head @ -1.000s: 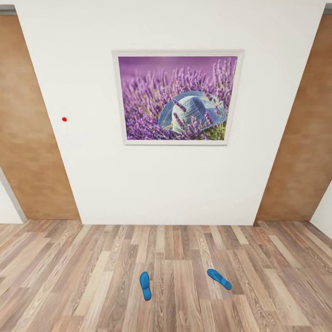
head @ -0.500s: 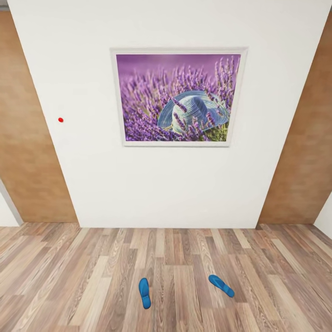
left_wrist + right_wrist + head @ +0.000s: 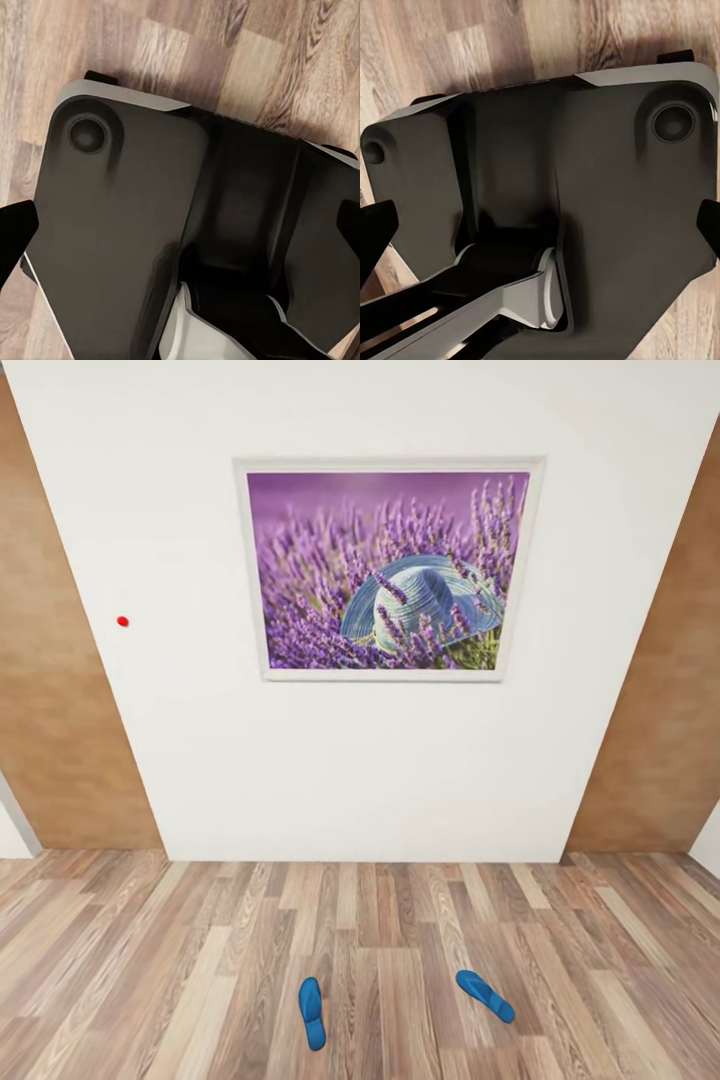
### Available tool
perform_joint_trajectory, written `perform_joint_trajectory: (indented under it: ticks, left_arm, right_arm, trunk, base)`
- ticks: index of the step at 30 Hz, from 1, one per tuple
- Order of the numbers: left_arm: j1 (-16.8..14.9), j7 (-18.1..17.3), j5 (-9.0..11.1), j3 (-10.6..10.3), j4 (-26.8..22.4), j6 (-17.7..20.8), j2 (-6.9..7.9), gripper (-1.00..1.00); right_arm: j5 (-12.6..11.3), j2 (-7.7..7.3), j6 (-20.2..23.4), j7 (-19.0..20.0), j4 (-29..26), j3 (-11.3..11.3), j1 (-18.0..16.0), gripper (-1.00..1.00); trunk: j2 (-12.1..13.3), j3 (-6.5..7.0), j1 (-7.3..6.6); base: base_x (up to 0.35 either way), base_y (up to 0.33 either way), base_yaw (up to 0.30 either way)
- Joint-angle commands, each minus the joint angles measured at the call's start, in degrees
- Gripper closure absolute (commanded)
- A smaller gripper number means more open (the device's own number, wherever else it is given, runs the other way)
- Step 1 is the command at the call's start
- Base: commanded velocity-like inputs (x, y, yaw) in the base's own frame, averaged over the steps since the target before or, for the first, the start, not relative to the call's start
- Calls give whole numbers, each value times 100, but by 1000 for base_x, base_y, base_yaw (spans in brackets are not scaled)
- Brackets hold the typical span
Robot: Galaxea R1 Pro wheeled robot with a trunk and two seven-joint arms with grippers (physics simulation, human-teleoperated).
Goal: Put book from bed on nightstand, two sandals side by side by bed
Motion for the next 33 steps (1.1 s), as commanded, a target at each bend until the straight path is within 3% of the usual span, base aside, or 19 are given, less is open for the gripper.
perform_joint_trajectory:
  ticks: [1,33]
  left_arm:
    - [-5,-24,60,-47,13,-25,-1,-100]
    - [-5,-24,61,-47,13,-25,14,-100]
  right_arm:
    - [46,-3,10,15,8,-50,-5,-100]
    - [6,-35,10,12,8,-134,-5,-100]
  trunk:
    - [-6,-5,4]
    - [-6,-5,4]
  base:
    - [162,0,0]
    - [164,23,-1]
